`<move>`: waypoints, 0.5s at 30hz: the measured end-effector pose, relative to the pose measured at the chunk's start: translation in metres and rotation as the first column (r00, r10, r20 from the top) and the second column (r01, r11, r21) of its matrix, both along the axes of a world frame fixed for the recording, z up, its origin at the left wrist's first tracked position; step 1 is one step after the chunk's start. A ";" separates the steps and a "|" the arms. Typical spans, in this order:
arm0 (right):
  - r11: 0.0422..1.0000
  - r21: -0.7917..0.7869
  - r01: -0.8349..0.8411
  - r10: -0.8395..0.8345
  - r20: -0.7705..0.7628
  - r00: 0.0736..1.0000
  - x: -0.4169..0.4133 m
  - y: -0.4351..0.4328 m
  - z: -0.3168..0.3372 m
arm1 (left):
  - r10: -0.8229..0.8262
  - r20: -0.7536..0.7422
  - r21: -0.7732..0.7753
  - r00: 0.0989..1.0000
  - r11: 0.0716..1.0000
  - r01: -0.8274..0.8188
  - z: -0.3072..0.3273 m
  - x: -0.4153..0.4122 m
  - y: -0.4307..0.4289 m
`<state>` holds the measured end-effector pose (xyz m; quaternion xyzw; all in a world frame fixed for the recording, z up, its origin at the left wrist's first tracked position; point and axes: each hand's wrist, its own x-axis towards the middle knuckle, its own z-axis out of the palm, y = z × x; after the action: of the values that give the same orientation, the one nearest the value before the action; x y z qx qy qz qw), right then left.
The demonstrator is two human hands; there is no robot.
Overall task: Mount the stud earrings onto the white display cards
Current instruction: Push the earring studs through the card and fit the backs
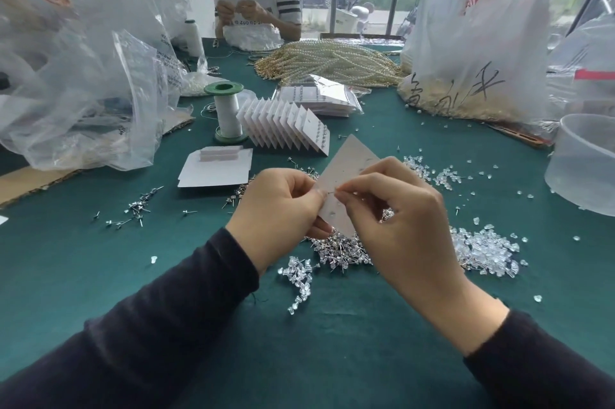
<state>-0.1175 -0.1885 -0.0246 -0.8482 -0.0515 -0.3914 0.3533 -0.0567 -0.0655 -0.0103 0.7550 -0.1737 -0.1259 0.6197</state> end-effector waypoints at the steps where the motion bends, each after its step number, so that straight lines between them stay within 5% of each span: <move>1: 1.000 -0.003 -0.004 0.004 -0.002 1.000 0.000 0.000 0.000 | 0.002 0.006 0.006 1.000 1.000 -0.003 0.000 0.000 0.000; 15: 0.999 0.053 0.008 -0.009 0.027 1.000 0.001 0.005 -0.002 | 0.058 0.133 0.026 0.989 0.998 -0.062 -0.003 -0.004 -0.002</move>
<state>-0.1164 -0.1836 -0.0264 -0.8332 -0.0423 -0.4058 0.3733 -0.0609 -0.0674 -0.0132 0.7758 -0.1899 -0.0595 0.5988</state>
